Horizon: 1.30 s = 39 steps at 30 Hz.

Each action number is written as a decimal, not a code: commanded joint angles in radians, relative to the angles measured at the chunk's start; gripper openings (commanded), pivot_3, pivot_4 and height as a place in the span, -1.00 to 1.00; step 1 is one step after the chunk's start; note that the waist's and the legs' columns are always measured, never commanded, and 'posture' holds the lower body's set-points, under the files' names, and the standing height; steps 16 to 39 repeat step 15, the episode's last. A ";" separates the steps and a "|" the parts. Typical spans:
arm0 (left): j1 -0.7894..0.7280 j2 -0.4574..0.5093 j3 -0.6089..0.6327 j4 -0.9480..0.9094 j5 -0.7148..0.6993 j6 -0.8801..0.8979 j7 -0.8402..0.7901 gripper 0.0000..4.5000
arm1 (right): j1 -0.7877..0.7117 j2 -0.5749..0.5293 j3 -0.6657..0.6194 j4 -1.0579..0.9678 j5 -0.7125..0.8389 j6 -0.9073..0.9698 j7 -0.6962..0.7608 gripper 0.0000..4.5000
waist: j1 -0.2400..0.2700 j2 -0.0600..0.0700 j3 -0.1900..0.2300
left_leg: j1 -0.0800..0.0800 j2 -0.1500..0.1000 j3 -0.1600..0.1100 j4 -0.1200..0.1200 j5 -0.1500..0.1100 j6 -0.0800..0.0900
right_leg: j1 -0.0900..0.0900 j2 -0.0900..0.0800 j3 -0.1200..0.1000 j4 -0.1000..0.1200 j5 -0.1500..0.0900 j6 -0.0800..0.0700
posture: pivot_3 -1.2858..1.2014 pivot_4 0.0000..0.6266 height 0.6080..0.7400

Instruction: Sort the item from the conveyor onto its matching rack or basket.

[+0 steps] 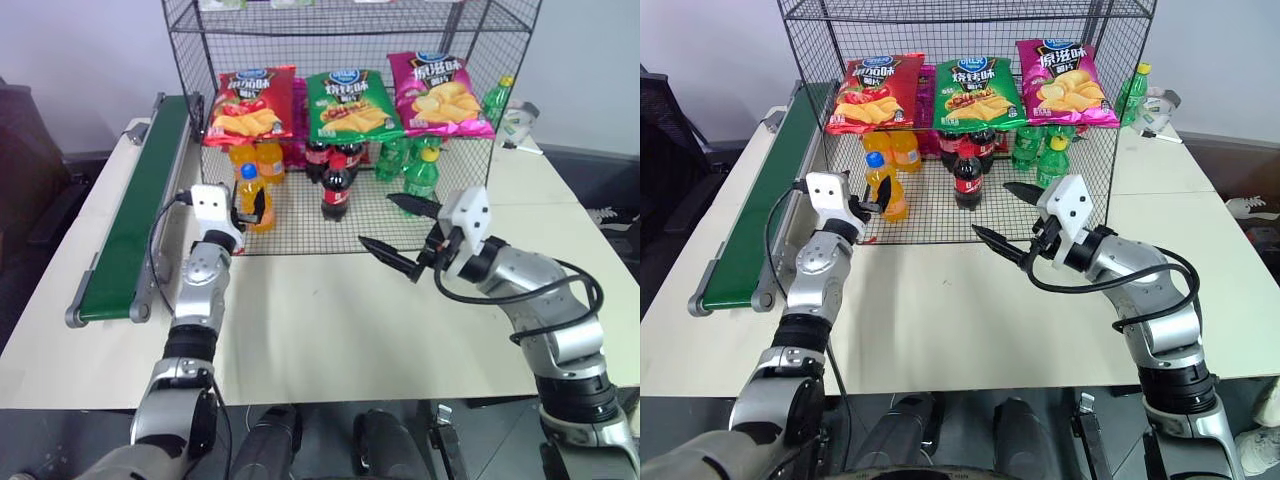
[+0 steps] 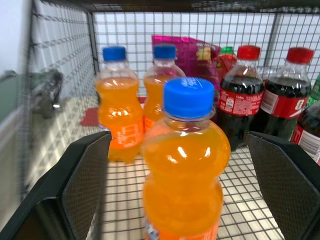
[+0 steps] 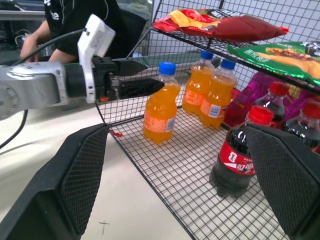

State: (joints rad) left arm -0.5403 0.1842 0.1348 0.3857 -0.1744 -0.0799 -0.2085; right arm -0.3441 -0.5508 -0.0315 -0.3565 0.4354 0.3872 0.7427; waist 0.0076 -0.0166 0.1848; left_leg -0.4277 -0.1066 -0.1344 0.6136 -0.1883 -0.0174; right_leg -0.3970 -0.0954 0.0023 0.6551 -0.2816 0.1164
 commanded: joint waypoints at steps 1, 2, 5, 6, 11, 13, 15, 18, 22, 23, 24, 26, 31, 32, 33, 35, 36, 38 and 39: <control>0.094 0.066 -0.021 -0.295 -0.099 0.162 -0.125 0.99 | -0.013 -0.017 -0.027 -0.025 0.009 -0.011 0.006 1.00 | -0.004 0.000 0.000 | 0.000 0.000 0.000 0.000 0.000 0.000 | 0.000 -0.001 0.000 0.000 0.000 0.000 | 0.03 -0.52 1.00; 0.125 0.092 -0.022 -0.362 -0.126 0.207 -0.159 0.99 | -0.013 -0.023 -0.033 -0.025 0.011 -0.010 0.009 1.00 | -0.004 0.000 0.000 | 0.000 0.000 0.000 0.000 0.000 0.000 | 0.000 0.000 0.001 0.000 0.000 0.000 | 0.03 -0.52 1.00; 0.213 0.190 0.010 -0.519 -0.222 0.355 -0.248 0.99 | -0.009 -0.050 -0.064 -0.017 0.025 -0.002 0.022 1.00 | -0.004 0.001 0.000 | 0.000 0.001 0.000 0.000 0.000 0.000 | 0.000 0.000 0.001 0.000 0.000 0.000 | 0.03 -0.52 1.00; 0.238 0.223 0.026 -0.555 -0.246 0.388 -0.271 0.99 | -0.003 -0.065 -0.079 -0.011 0.031 0.002 0.032 1.00 | -0.004 0.001 0.000 | 0.000 0.001 0.000 0.000 0.000 0.000 | 0.000 -0.001 0.001 0.000 0.000 0.000 | 0.03 -0.52 1.00; 0.313 0.342 0.102 -0.644 -0.292 0.467 -0.313 0.99 | 0.040 -0.137 -0.158 0.043 0.040 -0.002 0.073 1.00 | 0.005 0.001 0.000 | 0.001 0.001 0.000 0.000 0.000 0.000 | 0.000 -0.001 0.001 0.000 0.000 -0.001 | 0.03 -0.52 1.00; 0.328 0.366 0.127 -0.653 -0.305 0.485 -0.320 0.99 | 0.053 -0.157 -0.179 0.064 0.032 -0.012 0.088 1.00 | 0.006 0.001 0.000 | 0.001 0.001 0.000 0.000 0.000 0.000 | 0.001 -0.002 0.001 -0.001 0.000 -0.001 | 0.03 -0.52 1.00; 0.343 0.381 0.143 -0.652 -0.309 0.491 -0.323 0.99 | 0.069 -0.175 -0.196 0.091 0.027 -0.020 0.100 1.00 | 0.006 0.001 0.000 | 0.001 0.001 0.000 -0.001 0.000 0.000 | 0.001 -0.002 0.001 -0.001 0.000 -0.001 | 0.03 -0.52 1.00; 0.343 0.381 0.143 -0.652 -0.309 0.491 -0.323 0.99 | 0.069 -0.175 -0.196 0.091 0.027 -0.020 0.100 1.00 | 0.006 0.001 0.000 | 0.001 0.001 0.000 -0.001 0.000 0.000 | 0.001 -0.002 0.001 -0.001 0.000 -0.001 | 0.03 -0.52 1.00; 0.343 0.381 0.143 -0.652 -0.309 0.491 -0.323 0.99 | 0.069 -0.175 -0.196 0.091 0.027 -0.020 0.100 1.00 | 0.006 0.001 0.000 | 0.001 0.001 0.000 -0.001 0.000 0.000 | 0.001 -0.002 0.001 -0.001 0.000 -0.001 | 0.03 -0.52 1.00; 0.343 0.381 0.143 -0.652 -0.309 0.491 -0.323 0.99 | 0.069 -0.175 -0.196 0.091 0.027 -0.020 0.100 1.00 | 0.006 0.001 0.000 | 0.001 0.001 0.000 -0.001 0.000 0.000 | 0.001 -0.002 0.001 -0.001 0.000 -0.001 | 0.03 -0.52 1.00; 0.343 0.381 0.143 -0.652 -0.309 0.491 -0.323 0.99 | 0.069 -0.175 -0.196 0.091 0.027 -0.020 0.100 1.00 | 0.006 0.001 0.000 | 0.001 0.001 0.000 -0.001 0.000 0.000 | 0.001 -0.002 0.001 -0.001 0.000 -0.001 | 0.03 -0.52 1.00; 0.343 0.381 0.143 -0.652 -0.309 0.491 -0.323 0.99 | 0.069 -0.175 -0.196 0.091 0.027 -0.020 0.100 1.00 | 0.006 0.001 0.000 | 0.001 0.001 0.000 -0.001 0.000 0.000 | 0.001 -0.002 0.001 -0.001 0.000 -0.001 | 0.03 -0.52 1.00; 0.343 0.381 0.143 -0.652 -0.309 0.491 -0.323 0.99 | 0.069 -0.175 -0.196 0.091 0.027 -0.020 0.100 1.00 | 0.006 0.001 0.000 | 0.001 0.001 0.000 -0.001 0.000 0.000 | 0.001 -0.002 0.001 -0.001 0.000 -0.001 | 0.03 -0.52 1.00; 0.343 0.381 0.143 -0.652 -0.309 0.491 -0.323 0.99 | 0.069 -0.175 -0.196 0.091 0.027 -0.020 0.100 1.00 | 0.006 0.001 0.000 | 0.001 0.001 0.000 -0.001 0.000 0.000 | 0.001 -0.002 0.001 -0.001 0.000 -0.001 | 0.03 -0.52 1.00; 0.343 0.381 0.143 -0.652 -0.309 0.491 -0.323 0.99 | 0.069 -0.175 -0.196 0.091 0.027 -0.020 0.100 1.00 | 0.006 0.001 0.000 | 0.001 0.001 0.000 -0.001 0.000 0.000 | 0.001 -0.002 0.001 -0.001 0.000 -0.001 | 0.03 -0.52 1.00; 0.343 0.381 0.143 -0.652 -0.309 0.491 -0.323 0.99 | 0.069 -0.175 -0.196 0.091 0.027 -0.020 0.100 1.00 | 0.006 0.001 0.000 | 0.001 0.001 0.000 -0.001 0.000 0.000 | 0.001 -0.002 0.001 -0.001 0.000 -0.001 | 0.03 -0.52 1.00; 0.343 0.381 0.143 -0.652 -0.309 0.491 -0.323 0.99 | 0.069 -0.175 -0.196 0.091 0.027 -0.020 0.100 1.00 | 0.006 0.001 0.000 | 0.001 0.001 0.000 -0.001 0.000 0.000 | 0.001 -0.002 0.001 -0.001 0.000 -0.001 | 0.03 -0.52 1.00; 0.343 0.381 0.143 -0.652 -0.309 0.491 -0.323 0.99 | 0.069 -0.175 -0.196 0.091 0.027 -0.020 0.100 1.00 | 0.006 0.001 0.000 | 0.001 0.001 0.000 -0.001 0.000 0.000 | 0.001 -0.002 0.001 -0.001 0.000 -0.001 | 0.03 -0.52 1.00; 0.343 0.381 0.143 -0.652 -0.309 0.491 -0.323 0.99 | 0.069 -0.175 -0.196 0.091 0.027 -0.020 0.100 1.00 | 0.006 0.001 0.000 | 0.001 0.001 0.000 -0.001 0.000 0.000 | 0.001 -0.002 0.001 -0.001 0.000 -0.001 | 0.03 -0.52 1.00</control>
